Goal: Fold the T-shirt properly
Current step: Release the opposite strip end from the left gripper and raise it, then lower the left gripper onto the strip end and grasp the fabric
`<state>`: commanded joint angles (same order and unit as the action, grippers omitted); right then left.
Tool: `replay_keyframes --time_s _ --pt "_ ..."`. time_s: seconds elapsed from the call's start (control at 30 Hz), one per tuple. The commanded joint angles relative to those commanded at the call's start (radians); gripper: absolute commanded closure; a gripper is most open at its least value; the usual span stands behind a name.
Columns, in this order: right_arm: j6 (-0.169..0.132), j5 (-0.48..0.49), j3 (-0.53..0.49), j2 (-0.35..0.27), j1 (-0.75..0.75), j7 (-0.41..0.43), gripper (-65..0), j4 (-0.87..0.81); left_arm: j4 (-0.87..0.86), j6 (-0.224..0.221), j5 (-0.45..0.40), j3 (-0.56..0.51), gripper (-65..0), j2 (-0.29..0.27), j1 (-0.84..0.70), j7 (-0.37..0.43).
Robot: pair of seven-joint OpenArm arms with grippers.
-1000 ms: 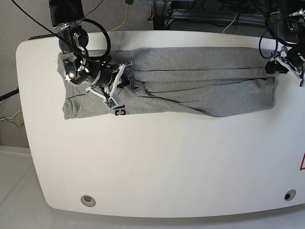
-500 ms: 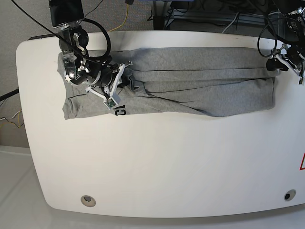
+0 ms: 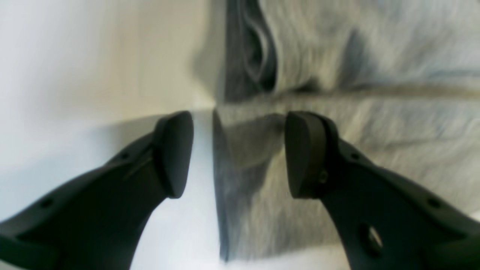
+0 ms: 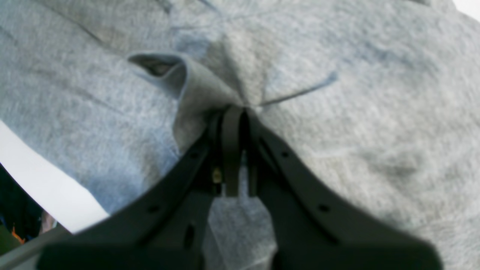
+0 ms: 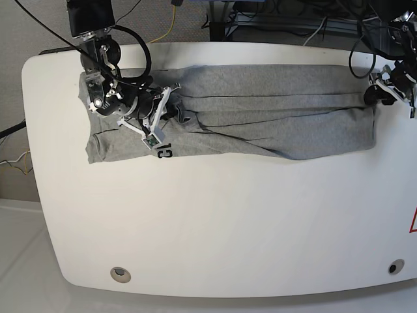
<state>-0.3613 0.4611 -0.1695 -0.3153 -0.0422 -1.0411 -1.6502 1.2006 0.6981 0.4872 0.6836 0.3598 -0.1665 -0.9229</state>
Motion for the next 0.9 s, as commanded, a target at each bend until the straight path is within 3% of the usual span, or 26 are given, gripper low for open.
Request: replay_keyframes --time_s 0.9 --pt "0.0 -0.003 0.005 -0.005 0.006 -0.043 -2.8 0.0 -0.061 0.0 0.002 -0.101 -37.1 -0.032 0.048 -0.008"
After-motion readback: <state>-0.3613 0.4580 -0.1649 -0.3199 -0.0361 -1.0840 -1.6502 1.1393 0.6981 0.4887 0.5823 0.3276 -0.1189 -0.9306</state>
